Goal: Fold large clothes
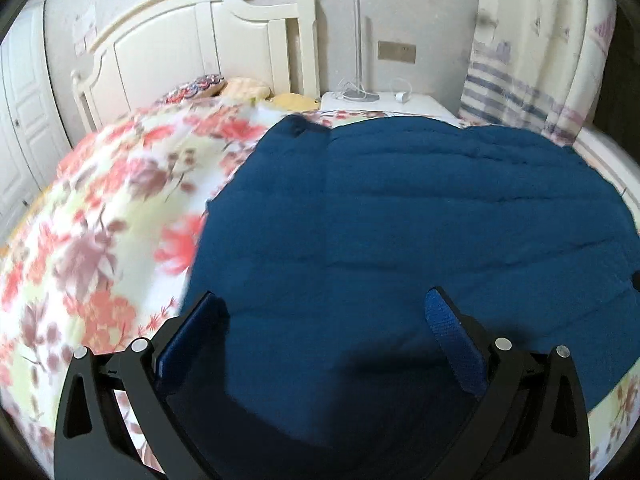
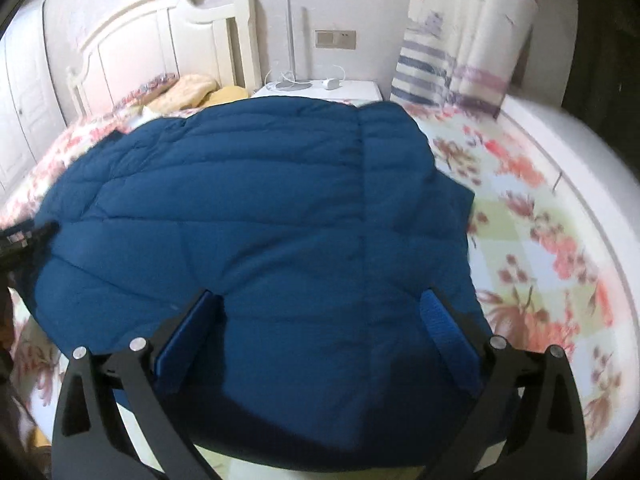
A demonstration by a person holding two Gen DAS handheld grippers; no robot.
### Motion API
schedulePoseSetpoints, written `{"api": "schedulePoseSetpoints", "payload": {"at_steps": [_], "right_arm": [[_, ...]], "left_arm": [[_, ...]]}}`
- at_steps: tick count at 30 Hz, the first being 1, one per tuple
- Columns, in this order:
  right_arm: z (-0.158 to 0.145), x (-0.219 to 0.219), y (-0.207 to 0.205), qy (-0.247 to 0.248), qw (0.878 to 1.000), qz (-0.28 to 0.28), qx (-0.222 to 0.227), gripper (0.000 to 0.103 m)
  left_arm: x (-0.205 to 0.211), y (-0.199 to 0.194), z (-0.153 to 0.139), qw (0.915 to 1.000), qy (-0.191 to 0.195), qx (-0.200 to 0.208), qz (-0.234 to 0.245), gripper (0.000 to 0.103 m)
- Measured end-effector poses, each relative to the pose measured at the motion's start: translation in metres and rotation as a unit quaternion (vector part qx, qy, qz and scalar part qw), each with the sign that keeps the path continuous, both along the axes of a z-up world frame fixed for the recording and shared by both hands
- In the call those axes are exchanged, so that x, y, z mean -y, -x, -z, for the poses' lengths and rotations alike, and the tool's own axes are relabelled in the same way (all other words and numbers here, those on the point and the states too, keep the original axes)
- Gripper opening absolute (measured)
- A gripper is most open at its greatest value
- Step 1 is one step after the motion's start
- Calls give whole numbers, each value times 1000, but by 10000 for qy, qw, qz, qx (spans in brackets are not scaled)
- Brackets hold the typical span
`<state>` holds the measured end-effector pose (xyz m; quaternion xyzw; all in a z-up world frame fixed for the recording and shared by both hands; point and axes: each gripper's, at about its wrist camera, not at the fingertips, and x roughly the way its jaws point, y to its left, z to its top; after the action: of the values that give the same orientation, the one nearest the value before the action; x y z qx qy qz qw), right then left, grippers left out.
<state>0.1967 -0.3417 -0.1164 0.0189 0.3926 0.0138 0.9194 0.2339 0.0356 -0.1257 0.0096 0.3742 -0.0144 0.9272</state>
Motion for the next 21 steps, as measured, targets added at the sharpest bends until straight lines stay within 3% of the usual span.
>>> {"api": "schedulePoseSetpoints", "payload": {"at_steps": [2,4,9,12,15,18,21], "right_arm": [[-4,-6,1,124,9998,158,-37,100],[-13,-22,7,252,9996,84,113,96],[-20,-87,22,439,9947,-857,373,96],[-1,-117,20,943,9889,-1112,278,97],[1,-105,19,877,9891,-1162,202,100],[-8,-70,29,822,9937,-749,123,100],[-9,-12,52,130,9999,-41,-23,100]], "left_arm": [[-9,3,0,9999,124,-60,-100,99],[-7,13,-12,9993,-36,3,-375,98],[46,40,-26,9979,35,338,557,99],[80,40,0,9952,-590,205,748,99],[72,38,-1,9958,-352,74,846,99],[66,37,-1,9948,-350,-25,960,99],[68,38,2,9950,-421,-7,904,99]]}}
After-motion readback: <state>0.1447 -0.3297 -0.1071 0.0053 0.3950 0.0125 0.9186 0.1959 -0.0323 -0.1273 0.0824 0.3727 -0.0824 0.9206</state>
